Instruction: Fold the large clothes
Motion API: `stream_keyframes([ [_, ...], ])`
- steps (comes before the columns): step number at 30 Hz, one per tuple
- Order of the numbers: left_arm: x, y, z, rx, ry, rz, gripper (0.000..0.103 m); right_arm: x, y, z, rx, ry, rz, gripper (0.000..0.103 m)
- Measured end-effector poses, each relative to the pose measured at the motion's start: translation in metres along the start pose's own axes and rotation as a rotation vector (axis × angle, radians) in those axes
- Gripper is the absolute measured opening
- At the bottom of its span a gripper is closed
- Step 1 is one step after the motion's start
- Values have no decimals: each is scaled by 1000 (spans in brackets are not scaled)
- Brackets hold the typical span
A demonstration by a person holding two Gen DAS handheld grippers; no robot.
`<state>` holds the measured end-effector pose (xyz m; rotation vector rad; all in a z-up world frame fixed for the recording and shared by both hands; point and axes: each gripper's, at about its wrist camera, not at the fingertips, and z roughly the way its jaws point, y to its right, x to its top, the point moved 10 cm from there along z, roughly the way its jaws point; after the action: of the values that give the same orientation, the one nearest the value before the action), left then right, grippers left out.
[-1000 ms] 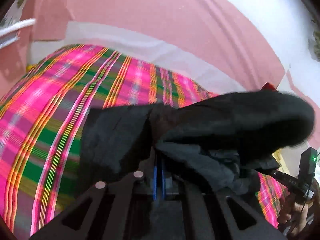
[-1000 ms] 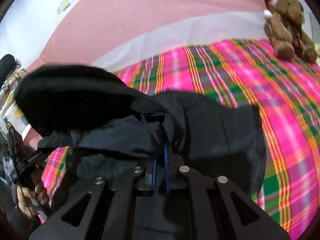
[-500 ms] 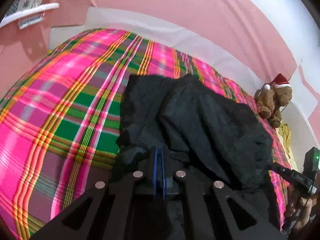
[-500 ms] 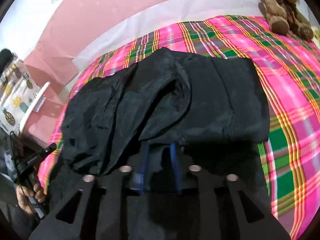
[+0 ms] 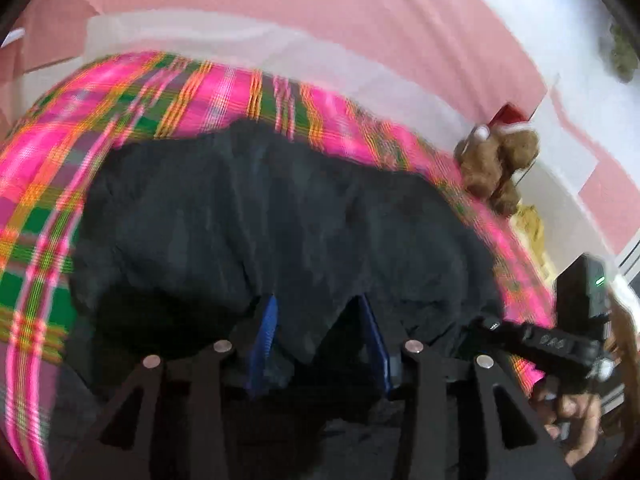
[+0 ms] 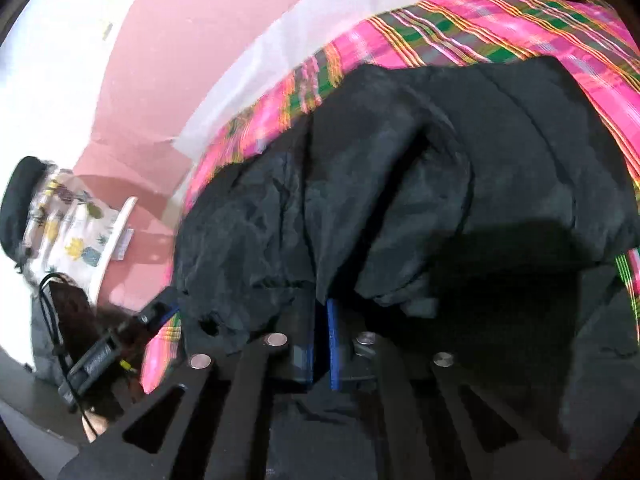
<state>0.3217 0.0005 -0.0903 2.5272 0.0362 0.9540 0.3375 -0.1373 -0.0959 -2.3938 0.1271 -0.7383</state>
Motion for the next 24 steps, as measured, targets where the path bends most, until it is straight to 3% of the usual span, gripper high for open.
stream_keyframes([
  [2, -23, -11, 19, 22, -53, -6, 45, -13, 11, 6, -45, -17, -23, 4],
  [4, -31, -13, 21, 14, -33, 6, 45, -28, 24, 16, -78, -41, -22, 3],
  [9, -28, -8, 14, 41, -54, 17, 45, -31, 22, 17, -125, -39, -67, 3],
  [14, -21, -2, -17, 16, -48, 20, 45, -24, -1, -22, -155, -1, -155, 8],
  [20, 54, 2, -40, 43, 129, 72, 48, 35, -33, -65, -191, 182, -278, 12],
  [24, 77, -37, -3, 151, 123, 36, 47, 66, -23, -36, -250, 187, -279, 13],
])
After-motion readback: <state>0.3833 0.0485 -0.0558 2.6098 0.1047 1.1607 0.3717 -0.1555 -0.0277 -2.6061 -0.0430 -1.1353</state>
